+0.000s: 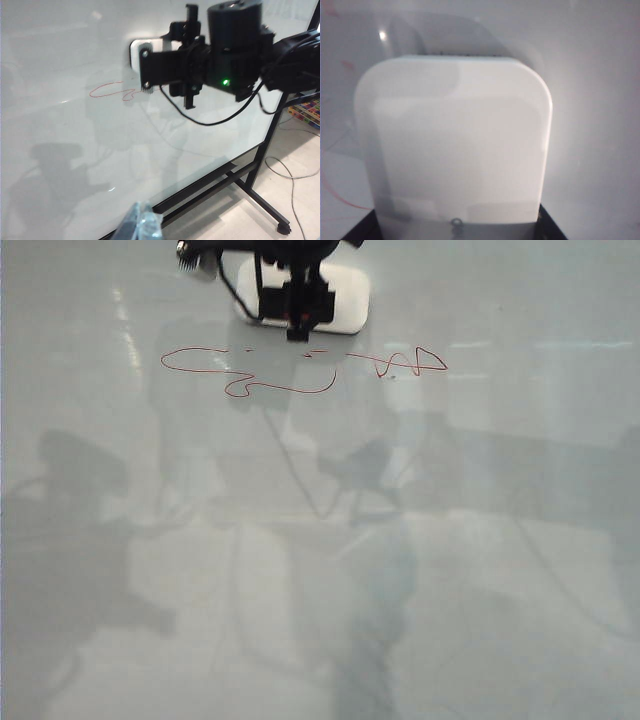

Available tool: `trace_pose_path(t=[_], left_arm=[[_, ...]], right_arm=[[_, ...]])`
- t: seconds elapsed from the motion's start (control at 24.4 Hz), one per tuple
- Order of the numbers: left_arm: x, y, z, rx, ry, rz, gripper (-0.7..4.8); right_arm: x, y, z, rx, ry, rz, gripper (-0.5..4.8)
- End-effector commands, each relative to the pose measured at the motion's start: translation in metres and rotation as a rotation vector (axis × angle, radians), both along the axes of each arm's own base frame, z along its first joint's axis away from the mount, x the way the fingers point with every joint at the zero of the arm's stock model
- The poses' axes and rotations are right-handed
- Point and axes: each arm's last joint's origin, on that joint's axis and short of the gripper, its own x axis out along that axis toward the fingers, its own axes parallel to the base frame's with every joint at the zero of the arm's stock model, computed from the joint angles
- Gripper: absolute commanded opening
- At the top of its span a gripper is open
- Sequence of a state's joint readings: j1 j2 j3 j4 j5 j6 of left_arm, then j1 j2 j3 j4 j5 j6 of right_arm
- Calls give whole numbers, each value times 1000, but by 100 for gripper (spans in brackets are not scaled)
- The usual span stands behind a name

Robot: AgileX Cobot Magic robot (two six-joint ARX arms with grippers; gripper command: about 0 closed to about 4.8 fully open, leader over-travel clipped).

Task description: Grab the whiteboard eraser that is attached to the surface of the whiteboard and use it to clean the writing on the whiteboard.

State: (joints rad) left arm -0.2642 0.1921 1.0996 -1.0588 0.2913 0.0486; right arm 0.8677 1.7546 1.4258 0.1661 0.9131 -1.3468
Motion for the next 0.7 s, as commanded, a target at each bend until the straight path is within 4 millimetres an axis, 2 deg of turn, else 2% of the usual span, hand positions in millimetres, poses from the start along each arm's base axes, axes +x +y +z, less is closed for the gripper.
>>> trace_pose_path(t=[0.04, 0.12, 0.2, 0.33, 0.37, 0.45, 0.49, 0.57, 0.7], left_arm=[[0, 0, 1, -4, -12, 1, -5], [0, 0, 1, -4, -12, 1, -5], [0, 0, 1, -4, -12, 1, -5], [0, 0, 1, -4, -12, 1, -5], [0, 0, 1, -4, -12, 1, -5], [0, 0, 1, -3, -12, 1, -5], [0, 0, 1, -4, -12, 1, -5], [0, 0, 1, -3, -12, 1, -5], [0, 0, 1, -4, -12, 1, -5]], right_arm=[[-9, -18, 39, 133, -107, -52, 170], [-16, -27, 53, 208, -134, -67, 169], [-31, -44, 74, 378, -146, -68, 169], [-54, -74, 94, 662, -96, -39, 167], [-60, -91, 95, 753, -91, -35, 165], [-67, -106, 90, 784, -95, -38, 165], [-74, -122, 78, 796, -98, -51, 165], [-82, -137, 65, 836, -94, -36, 165], [-95, -162, 31, 1017, -126, 21, 165]])
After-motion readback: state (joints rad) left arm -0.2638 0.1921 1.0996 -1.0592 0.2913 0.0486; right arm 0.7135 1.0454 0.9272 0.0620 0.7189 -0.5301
